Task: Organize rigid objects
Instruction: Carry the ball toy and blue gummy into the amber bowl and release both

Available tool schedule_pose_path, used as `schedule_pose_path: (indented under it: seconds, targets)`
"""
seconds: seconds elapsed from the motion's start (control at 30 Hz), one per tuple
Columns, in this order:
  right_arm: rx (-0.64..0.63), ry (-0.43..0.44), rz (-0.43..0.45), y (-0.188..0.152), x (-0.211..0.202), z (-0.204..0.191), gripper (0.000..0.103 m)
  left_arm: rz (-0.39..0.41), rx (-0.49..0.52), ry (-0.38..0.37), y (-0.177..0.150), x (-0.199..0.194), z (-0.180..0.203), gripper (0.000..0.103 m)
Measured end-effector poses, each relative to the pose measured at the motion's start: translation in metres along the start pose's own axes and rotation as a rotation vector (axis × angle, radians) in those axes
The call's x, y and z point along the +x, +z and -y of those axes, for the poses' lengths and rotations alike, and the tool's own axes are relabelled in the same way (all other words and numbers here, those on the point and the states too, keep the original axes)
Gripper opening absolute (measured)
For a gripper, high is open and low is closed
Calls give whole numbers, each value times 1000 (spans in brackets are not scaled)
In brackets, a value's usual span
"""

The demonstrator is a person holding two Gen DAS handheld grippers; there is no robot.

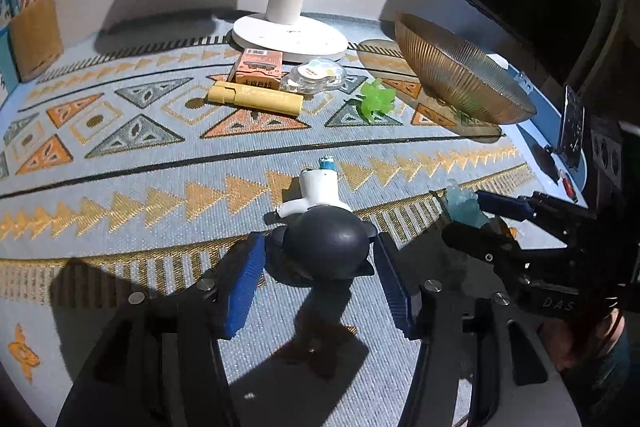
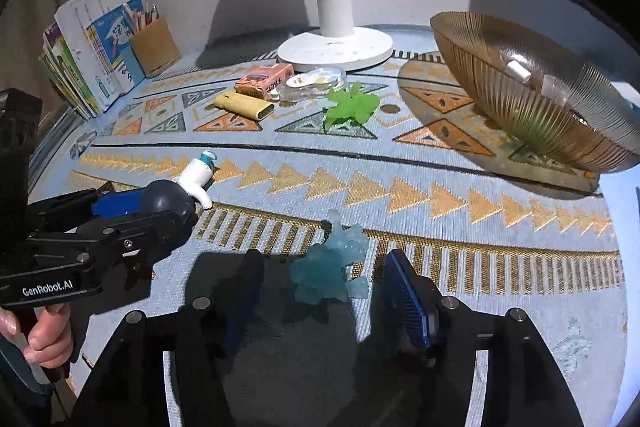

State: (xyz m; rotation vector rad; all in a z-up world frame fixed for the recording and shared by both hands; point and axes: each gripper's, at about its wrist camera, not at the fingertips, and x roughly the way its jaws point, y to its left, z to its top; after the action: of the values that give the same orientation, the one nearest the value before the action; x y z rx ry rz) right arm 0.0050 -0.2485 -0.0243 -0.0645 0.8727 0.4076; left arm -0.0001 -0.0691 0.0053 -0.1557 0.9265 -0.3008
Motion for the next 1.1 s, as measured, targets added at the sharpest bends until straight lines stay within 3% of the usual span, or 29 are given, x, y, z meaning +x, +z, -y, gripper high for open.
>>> schedule_pose_path:
  seconds: [0.23,0.3,0.4,0.57,0.7,0.77,0.87,1.03,1.1]
  targets:
    - [-28,-61,-5,0,4,-9,62,-10,31,52,6,10,13,54]
    - [-42,-115,-8,1,5,-12,53,-6,48,89,8,13,17,53]
    - [-61,-116,6,-1,3,-15,35,3,72,118,7,13,22,52]
    - [-110,-150,61,-5,-7,-26,35,26,87,114,8,3,29,52]
    - [-30,-15,103,-3,-29,-17,35,93,154,100,24,-22,52,52]
    - [1,-15,148,7,-51,-6,35,147,187,74,41,-40,66,52]
    - [14,-81,271,27,-102,15,35,231,216,24,72,-65,88,52]
    - [81,-282,486,67,-201,72,35,334,242,-83,132,-87,125,52]
    - [122,-340,533,78,-222,92,35,369,257,-96,152,-86,141,52]
